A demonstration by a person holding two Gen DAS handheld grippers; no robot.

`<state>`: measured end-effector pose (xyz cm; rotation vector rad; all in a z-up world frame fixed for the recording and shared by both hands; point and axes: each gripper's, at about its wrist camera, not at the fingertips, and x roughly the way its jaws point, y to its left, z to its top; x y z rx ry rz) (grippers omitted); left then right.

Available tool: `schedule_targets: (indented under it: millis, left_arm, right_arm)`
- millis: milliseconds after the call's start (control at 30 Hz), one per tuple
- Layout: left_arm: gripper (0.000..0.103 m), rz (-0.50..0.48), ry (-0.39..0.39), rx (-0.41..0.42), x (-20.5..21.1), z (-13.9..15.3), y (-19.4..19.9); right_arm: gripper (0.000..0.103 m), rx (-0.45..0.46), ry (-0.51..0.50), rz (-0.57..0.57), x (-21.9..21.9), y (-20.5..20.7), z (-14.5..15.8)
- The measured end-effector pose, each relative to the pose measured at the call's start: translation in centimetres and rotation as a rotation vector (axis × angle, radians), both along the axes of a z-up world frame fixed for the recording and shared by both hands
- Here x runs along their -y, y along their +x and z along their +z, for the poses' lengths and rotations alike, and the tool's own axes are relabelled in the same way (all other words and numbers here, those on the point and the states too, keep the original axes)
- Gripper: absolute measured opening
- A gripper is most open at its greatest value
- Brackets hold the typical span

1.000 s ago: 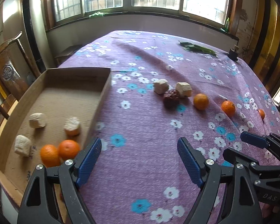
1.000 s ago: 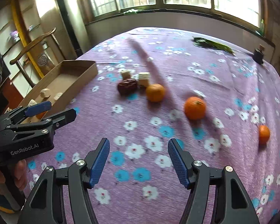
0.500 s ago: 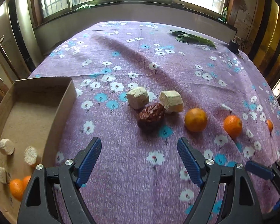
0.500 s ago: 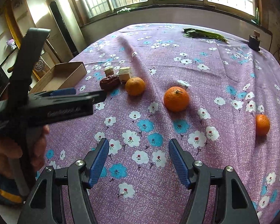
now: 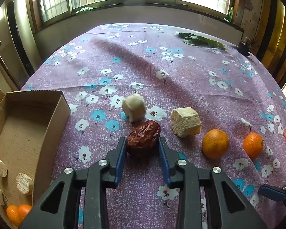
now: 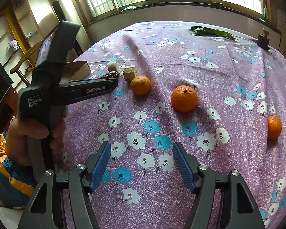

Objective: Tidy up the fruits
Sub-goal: 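Grasp a dark red date with left tool while right tool grasps an orange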

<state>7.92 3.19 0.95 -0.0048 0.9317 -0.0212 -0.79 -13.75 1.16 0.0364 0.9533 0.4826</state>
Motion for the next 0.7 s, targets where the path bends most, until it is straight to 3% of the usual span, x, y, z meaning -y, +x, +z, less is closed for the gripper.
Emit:
schedule_targets:
  millis: [333,700]
  left_arm:
    - [0.032,0.004,-0.004,0.019,-0.3,1.1,-3.2]
    - [0.032,0.015,0.004,0.042,-1.8,2.0,-5.7]
  right_arm:
    - [0.072,-0.008,0.03,0.01,-1.0,0.6,0.2]
    - [0.072,0.042,-0.083,0.021,-4.2,4.7,1.1]
